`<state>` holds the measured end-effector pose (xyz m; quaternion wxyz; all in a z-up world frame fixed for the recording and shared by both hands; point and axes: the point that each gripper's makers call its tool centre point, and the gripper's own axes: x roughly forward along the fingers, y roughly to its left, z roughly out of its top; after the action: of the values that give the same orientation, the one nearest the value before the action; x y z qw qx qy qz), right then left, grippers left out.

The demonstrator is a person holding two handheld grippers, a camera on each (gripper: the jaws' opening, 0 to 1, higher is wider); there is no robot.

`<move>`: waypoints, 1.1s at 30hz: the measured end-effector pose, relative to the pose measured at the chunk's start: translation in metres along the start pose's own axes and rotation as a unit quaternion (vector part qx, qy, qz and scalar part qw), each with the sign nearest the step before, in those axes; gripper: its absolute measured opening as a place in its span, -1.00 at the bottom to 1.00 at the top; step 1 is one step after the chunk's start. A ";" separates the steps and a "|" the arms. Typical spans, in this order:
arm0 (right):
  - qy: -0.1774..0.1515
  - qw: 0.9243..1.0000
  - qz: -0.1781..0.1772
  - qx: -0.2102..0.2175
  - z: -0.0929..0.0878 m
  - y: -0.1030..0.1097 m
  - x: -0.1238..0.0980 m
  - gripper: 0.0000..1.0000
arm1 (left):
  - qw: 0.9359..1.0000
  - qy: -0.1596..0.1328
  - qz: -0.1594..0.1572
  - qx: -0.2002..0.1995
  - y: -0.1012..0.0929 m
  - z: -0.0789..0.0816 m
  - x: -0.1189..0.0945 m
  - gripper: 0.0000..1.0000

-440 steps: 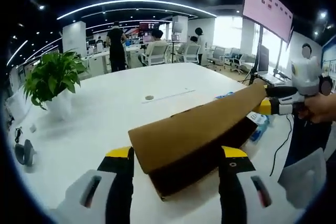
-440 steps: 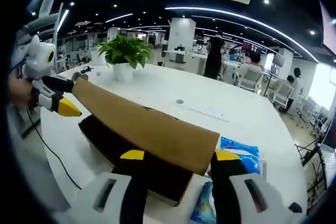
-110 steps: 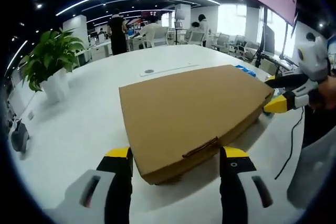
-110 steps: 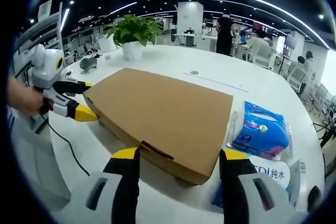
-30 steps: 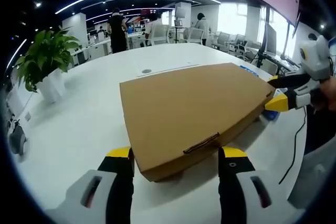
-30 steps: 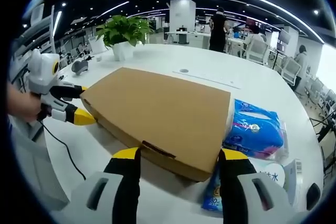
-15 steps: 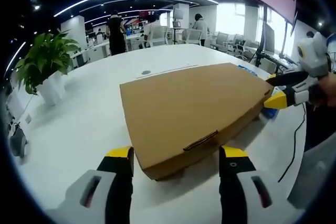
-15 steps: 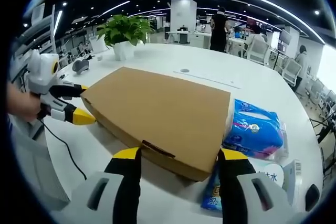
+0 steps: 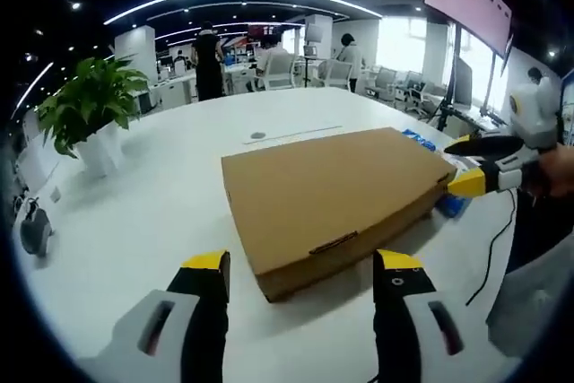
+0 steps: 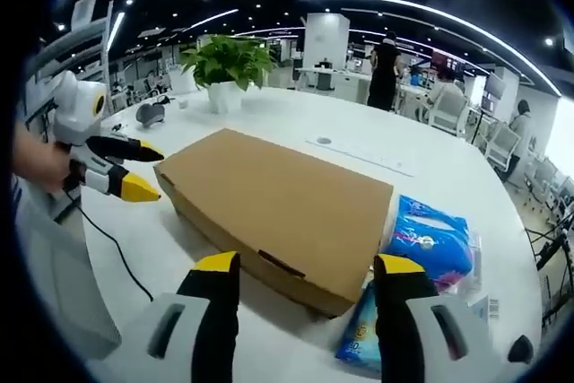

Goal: Operate the shoe box by opening the lid, removing the specified soft item, and placing it in the target area until the item is outside and the box remains undamaged.

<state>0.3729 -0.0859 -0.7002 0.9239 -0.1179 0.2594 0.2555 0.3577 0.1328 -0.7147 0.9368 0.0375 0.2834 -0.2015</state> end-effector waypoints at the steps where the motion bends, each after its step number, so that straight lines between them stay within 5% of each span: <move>1: -0.003 1.000 0.001 -0.001 0.001 0.000 -0.003 0.19 | 1.000 -0.003 -0.001 0.004 -0.002 0.002 -0.005 0.30; 21: -0.085 0.995 0.041 0.019 0.017 -0.005 -0.105 0.57 | 0.996 -0.071 -0.045 -0.023 -0.068 0.031 -0.090 0.61; 26: -0.128 0.990 0.062 -0.012 0.032 0.007 -0.135 0.57 | 0.994 -0.095 -0.045 -0.033 -0.070 0.038 -0.119 0.67; 33: -0.130 0.990 0.052 -0.014 0.027 0.018 -0.165 0.60 | 0.992 -0.109 -0.014 -0.070 -0.059 0.042 -0.141 0.70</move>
<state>0.2532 -0.1286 -0.5907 0.9334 -0.0827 0.1392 0.3201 0.2493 0.1217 -0.5999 0.9595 -0.0541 0.1935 -0.1977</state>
